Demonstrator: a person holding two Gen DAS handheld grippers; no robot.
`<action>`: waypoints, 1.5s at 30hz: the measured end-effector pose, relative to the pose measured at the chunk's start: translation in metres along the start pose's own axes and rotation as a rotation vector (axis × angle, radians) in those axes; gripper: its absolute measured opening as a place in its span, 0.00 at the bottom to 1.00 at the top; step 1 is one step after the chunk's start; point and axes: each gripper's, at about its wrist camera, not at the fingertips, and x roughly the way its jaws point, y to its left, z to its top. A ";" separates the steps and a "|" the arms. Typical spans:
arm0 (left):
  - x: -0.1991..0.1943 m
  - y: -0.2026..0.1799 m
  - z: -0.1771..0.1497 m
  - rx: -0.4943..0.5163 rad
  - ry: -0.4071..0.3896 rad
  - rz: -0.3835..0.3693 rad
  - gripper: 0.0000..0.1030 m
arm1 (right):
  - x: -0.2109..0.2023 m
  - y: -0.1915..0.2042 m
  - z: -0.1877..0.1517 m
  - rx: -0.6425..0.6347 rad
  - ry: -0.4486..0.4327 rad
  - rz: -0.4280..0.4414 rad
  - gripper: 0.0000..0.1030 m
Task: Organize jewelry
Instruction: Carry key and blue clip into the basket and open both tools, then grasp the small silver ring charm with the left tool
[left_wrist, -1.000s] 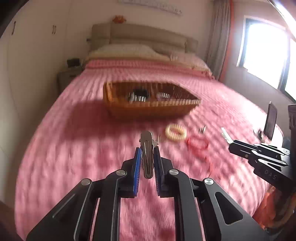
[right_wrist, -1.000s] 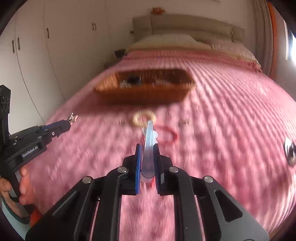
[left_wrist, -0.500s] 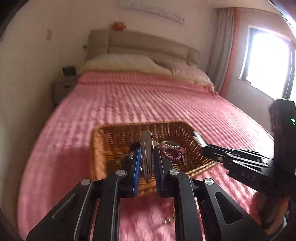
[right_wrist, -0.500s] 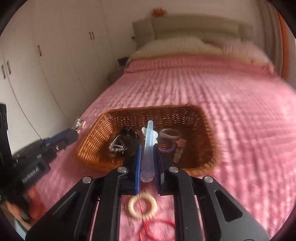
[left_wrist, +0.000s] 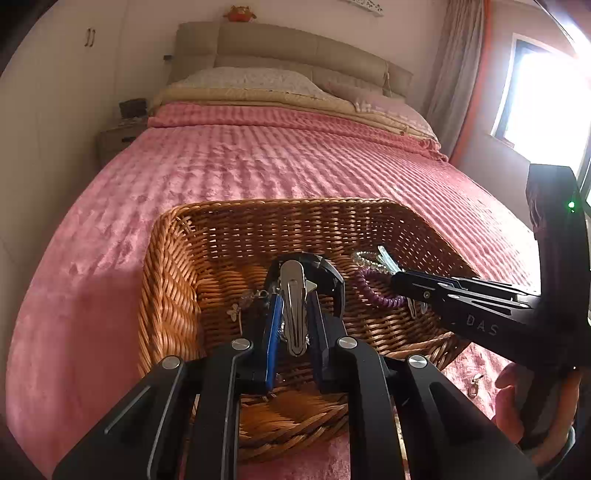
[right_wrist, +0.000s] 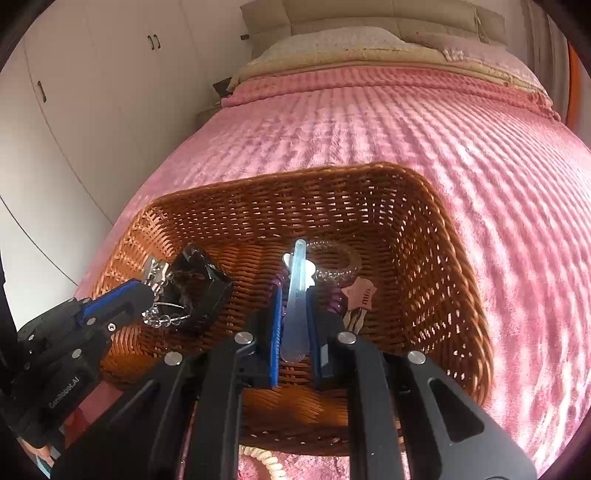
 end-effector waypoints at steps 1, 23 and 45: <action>-0.001 0.000 0.000 -0.001 -0.002 0.003 0.12 | 0.001 -0.002 0.000 0.010 0.004 0.009 0.11; -0.119 -0.036 -0.062 -0.010 -0.146 -0.108 0.49 | -0.125 -0.010 -0.060 -0.062 -0.120 0.060 0.25; -0.038 -0.054 -0.104 0.140 0.176 -0.054 0.43 | -0.074 -0.053 -0.126 0.056 0.033 -0.054 0.34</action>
